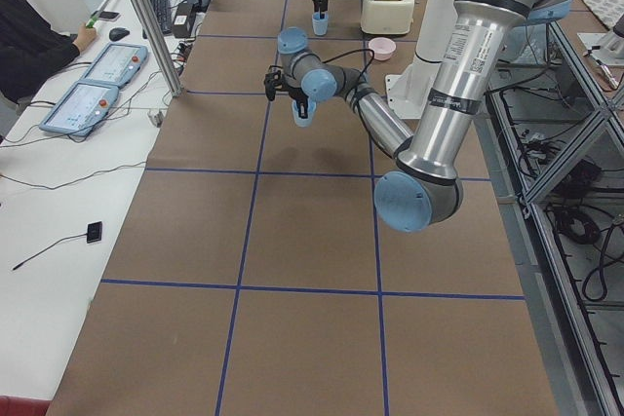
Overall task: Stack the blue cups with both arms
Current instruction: 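Carry the left gripper's blue cup to center while the right lifts its cup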
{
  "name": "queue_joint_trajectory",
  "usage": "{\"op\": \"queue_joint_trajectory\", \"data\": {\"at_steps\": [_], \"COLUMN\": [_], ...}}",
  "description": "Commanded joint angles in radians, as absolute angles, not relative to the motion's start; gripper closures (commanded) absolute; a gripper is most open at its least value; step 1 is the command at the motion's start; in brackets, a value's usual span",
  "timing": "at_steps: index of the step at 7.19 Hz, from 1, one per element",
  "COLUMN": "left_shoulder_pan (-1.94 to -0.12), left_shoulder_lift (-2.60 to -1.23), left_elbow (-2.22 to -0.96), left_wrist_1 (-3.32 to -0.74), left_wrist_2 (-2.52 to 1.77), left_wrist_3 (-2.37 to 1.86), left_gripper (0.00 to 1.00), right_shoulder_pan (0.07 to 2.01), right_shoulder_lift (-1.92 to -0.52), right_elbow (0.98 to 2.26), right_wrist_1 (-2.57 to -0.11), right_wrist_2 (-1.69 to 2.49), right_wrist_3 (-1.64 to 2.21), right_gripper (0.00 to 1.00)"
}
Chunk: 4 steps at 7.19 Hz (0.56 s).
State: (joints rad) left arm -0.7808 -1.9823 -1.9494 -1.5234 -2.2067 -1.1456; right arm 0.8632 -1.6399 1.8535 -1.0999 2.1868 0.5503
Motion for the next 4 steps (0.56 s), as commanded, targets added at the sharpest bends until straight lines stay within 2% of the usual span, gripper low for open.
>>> {"op": "queue_joint_trajectory", "data": {"at_steps": [1,2,4], "left_shoulder_pan": [-0.671,-0.643,-0.615], "left_shoulder_lift": [-2.135,-2.161,-2.206], "left_elbow": [-1.928,-1.907,-1.844], "left_wrist_1": [-1.381,-1.385,-1.42], "left_wrist_2": [-2.114,-2.109,-2.108], "left_wrist_3": [-1.236,-1.249,-1.281], "left_gripper": [1.0,1.0,1.0], "right_shoulder_pan": [0.864,0.865,0.873], "right_shoulder_lift": [-1.635,-1.635,-1.634], "right_elbow": [1.856,1.859,1.861], "right_wrist_1": [-1.1,-1.1,-1.1], "right_wrist_2": [2.194,2.192,2.192], "right_wrist_3": [0.549,0.549,0.551], "right_gripper": [0.93,1.0,1.0]}}
